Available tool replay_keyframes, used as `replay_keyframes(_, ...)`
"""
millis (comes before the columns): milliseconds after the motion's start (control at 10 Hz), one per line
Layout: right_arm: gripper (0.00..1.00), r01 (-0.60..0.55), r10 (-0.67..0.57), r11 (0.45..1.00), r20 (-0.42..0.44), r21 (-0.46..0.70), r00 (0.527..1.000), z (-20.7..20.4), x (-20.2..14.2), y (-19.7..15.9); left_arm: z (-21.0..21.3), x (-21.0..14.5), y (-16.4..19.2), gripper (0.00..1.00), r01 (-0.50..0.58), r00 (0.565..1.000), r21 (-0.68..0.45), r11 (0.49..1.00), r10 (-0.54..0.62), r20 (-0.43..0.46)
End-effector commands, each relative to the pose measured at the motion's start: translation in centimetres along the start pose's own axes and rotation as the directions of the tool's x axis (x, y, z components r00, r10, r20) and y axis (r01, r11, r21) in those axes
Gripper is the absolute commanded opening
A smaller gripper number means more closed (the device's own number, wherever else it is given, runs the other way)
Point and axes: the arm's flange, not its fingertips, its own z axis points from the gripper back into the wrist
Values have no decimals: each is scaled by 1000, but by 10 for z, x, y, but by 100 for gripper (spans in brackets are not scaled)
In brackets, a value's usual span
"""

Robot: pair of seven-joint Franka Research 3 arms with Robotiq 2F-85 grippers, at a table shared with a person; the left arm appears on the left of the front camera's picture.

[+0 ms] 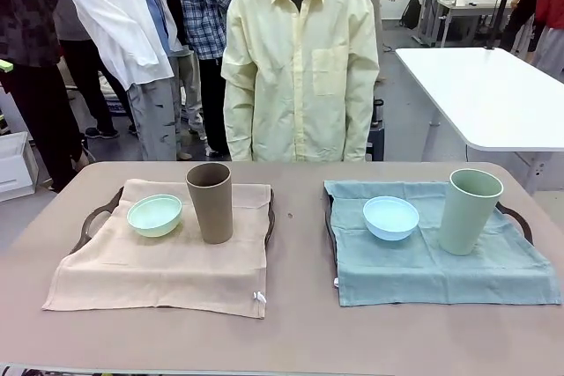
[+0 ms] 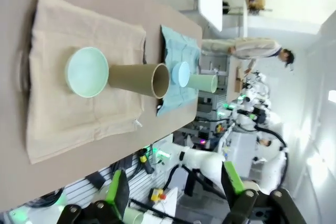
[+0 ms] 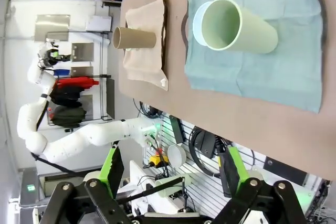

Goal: Set up a tray with a mat and arrange the tableware.
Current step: Place the Picnic Bowl and Reusable plastic cup back onto the Handle tray in front of the human's position.

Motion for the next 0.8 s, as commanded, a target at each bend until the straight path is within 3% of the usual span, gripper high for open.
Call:
replay_keyframes(0, 100, -2, 2, 1000, -3, 1, 1000, -1, 1, 1, 7, 0, 3, 93, -15, 1000, -24, 1000, 15, 24)
replay_keyframes(700, 100, -2, 2, 1000, -3, 1, 1000, -1, 1, 1, 7, 0, 3, 93, -15, 1000, -24, 1000, 15, 24)
